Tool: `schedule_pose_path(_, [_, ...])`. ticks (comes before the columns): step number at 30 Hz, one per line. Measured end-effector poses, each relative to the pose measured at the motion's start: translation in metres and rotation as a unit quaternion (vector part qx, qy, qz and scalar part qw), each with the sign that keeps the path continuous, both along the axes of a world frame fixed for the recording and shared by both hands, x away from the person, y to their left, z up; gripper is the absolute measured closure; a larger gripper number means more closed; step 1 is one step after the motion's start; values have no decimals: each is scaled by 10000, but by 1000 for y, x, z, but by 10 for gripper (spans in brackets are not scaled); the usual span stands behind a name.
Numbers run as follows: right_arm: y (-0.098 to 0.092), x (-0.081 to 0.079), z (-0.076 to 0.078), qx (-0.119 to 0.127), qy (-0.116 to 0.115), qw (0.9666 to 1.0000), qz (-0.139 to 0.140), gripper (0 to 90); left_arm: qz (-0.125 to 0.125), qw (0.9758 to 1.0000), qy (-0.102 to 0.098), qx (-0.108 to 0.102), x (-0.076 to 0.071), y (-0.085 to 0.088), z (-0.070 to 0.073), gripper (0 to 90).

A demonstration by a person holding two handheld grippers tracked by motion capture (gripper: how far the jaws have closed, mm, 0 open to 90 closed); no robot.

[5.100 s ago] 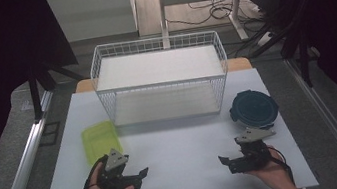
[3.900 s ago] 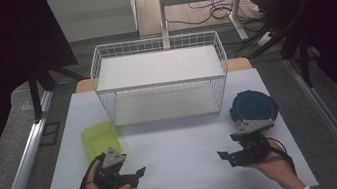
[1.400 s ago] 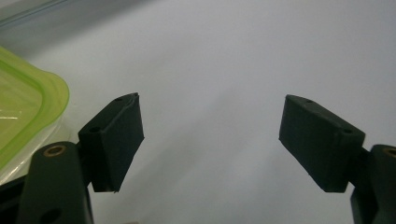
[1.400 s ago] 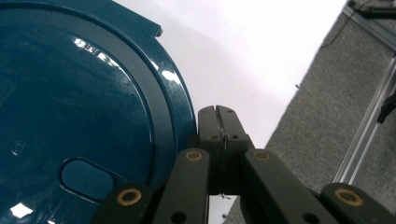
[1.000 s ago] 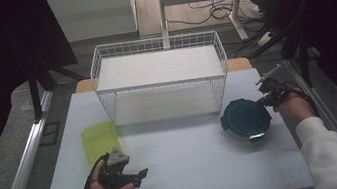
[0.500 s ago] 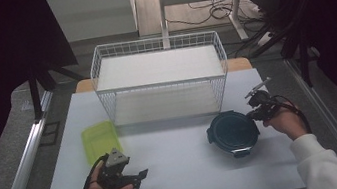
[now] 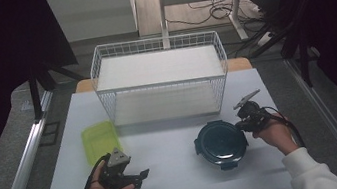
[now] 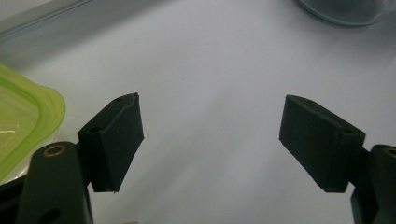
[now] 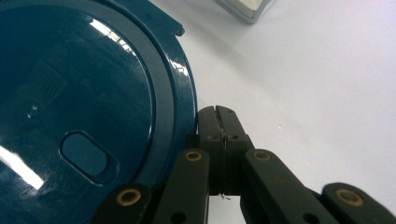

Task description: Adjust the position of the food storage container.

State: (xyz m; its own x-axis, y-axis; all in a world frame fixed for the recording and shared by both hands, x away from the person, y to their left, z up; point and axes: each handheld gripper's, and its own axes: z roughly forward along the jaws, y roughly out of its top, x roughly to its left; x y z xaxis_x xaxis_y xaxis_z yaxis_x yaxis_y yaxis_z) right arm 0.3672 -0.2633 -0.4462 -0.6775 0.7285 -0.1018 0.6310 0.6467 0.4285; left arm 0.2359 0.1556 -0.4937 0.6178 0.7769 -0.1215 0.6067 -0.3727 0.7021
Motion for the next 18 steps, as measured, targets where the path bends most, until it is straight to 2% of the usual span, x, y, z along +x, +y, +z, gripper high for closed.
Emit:
schedule_pose_path(2, [-4,-2,2,159,-72,9998,-29,884,9,10000,-2,0,-1,1,0,211])
schedule_pose_path(3, [-11,-5,7,228,-287,9992,-171,885,6,10000,-19,3,-1,2,0,211])
schedule_pose_path(6, [-18,-11,9,375,-352,9983,-270,885,22,10000,-17,16,-2,2,0,211])
schedule_pose_path(7, [-25,-19,8,379,-355,9981,-324,884,34,10000,-20,19,-2,3,0,212])
schedule_pose_path(8, [-25,-19,8,379,-355,9981,-324,884,40,10000,-20,23,-3,3,0,212])
schedule_pose_path(11, [-33,-33,-3,417,-202,9984,-331,884,78,10000,-31,25,-4,4,0,212])
schedule_pose_path(13, [-34,-35,-5,422,-167,9984,-336,884,86,10000,-27,39,-4,4,0,212])
schedule_pose_path(15, [-34,-39,-15,446,21,9984,-333,885,113,9999,-36,30,-6,3,1,212])
schedule_pose_path(18, [-31,-43,-21,383,136,9986,-339,885,111,9999,-34,41,-7,2,1,212])
